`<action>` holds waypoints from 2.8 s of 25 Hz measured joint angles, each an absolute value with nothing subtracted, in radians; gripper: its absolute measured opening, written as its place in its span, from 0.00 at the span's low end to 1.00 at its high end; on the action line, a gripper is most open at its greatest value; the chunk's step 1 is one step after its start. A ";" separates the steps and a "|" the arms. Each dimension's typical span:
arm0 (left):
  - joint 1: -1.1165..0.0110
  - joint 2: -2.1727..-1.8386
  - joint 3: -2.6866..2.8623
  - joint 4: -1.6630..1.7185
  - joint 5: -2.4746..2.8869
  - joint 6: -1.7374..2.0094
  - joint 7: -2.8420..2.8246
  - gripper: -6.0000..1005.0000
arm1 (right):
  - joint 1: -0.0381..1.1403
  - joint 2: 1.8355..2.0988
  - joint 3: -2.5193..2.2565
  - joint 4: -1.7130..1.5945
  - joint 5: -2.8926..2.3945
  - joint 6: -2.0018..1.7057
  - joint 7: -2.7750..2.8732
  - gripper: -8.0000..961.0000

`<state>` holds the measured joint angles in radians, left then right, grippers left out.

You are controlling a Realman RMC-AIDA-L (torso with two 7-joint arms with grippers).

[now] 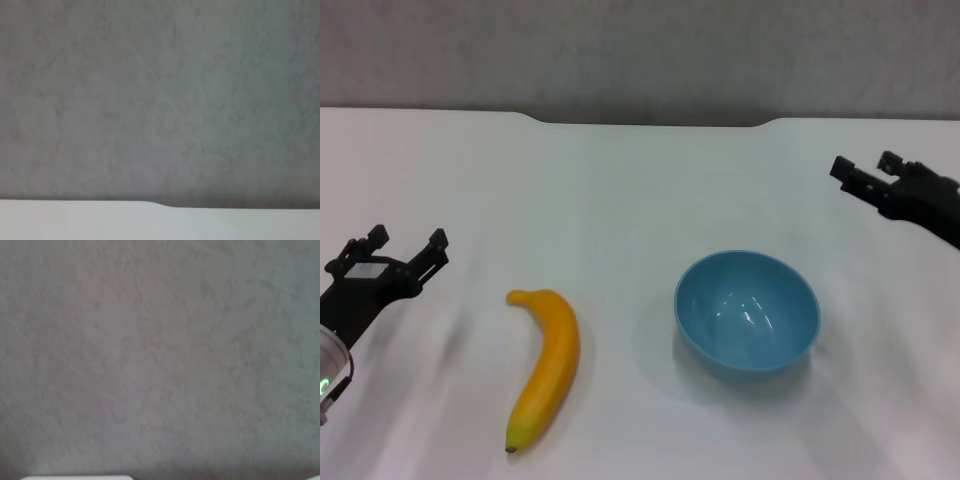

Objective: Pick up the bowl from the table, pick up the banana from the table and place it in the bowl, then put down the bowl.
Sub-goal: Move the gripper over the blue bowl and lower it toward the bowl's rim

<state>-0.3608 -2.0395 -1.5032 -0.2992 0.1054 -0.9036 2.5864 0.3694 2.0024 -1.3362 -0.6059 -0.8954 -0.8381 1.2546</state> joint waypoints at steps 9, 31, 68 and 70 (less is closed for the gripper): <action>-0.358 -2.036 -1.507 -0.299 0.106 -0.886 2.587 0.87 | 0.329 1.968 -1.260 -1.063 -1.744 -0.874 2.209 0.92; -0.367 -2.036 -1.503 -0.310 0.117 -0.879 2.586 0.87 | 0.674 1.983 -0.985 -0.969 -2.491 -1.277 2.566 0.92; -0.377 -2.040 -1.476 -0.374 0.144 -0.841 2.561 0.86 | 0.816 2.003 -1.012 -0.567 -2.457 -1.072 2.465 0.92; -0.377 -2.041 -1.471 -0.376 0.144 -0.841 2.560 0.86 | 0.819 2.003 -1.016 -0.549 -2.458 -1.062 2.465 0.92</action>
<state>-0.3774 -2.0405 -1.4709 -0.3756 0.1442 -0.8407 2.5601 0.8191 2.0033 -1.0164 -0.5494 -2.4582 -1.0616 2.4647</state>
